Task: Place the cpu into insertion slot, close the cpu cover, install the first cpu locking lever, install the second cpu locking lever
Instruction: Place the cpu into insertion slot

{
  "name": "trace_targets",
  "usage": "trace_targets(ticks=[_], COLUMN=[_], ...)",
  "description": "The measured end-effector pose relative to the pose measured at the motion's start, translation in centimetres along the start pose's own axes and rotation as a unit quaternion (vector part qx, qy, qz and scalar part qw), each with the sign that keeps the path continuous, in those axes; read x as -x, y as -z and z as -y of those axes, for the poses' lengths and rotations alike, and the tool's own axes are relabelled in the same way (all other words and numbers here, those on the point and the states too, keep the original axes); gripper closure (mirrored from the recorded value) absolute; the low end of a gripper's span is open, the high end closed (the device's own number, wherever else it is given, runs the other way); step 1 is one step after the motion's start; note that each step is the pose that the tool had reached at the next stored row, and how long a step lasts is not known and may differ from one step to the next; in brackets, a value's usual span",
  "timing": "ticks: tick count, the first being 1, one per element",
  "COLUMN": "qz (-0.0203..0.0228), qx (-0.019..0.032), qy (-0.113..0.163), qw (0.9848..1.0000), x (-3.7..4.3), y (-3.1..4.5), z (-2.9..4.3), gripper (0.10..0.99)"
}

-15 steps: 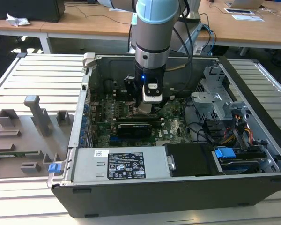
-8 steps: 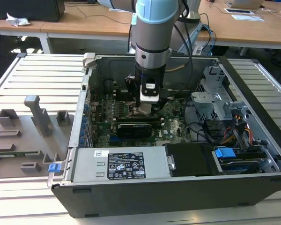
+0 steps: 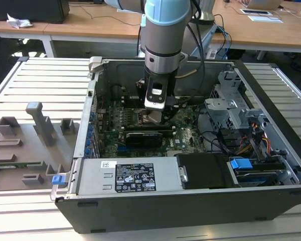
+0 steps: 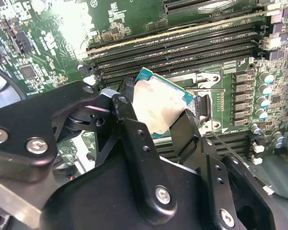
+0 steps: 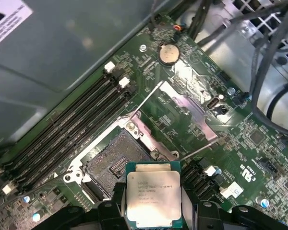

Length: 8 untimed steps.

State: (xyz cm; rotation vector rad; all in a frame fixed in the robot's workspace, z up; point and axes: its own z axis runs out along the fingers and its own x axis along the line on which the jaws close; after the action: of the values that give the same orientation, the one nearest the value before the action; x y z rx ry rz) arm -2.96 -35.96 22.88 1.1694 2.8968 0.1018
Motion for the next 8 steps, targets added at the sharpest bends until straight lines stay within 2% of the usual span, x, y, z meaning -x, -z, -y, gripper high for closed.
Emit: trace_targets(ticks=[3, 8], qz=[0.0020, 0.0053], qx=[-0.0004, -0.0013], qy=[-0.021, -0.053], qw=[0.9998, 0.9986], x=[0.00, 0.00], y=[-0.01, -0.03], z=[0.00, 0.00], gripper=[0.541, 0.541])
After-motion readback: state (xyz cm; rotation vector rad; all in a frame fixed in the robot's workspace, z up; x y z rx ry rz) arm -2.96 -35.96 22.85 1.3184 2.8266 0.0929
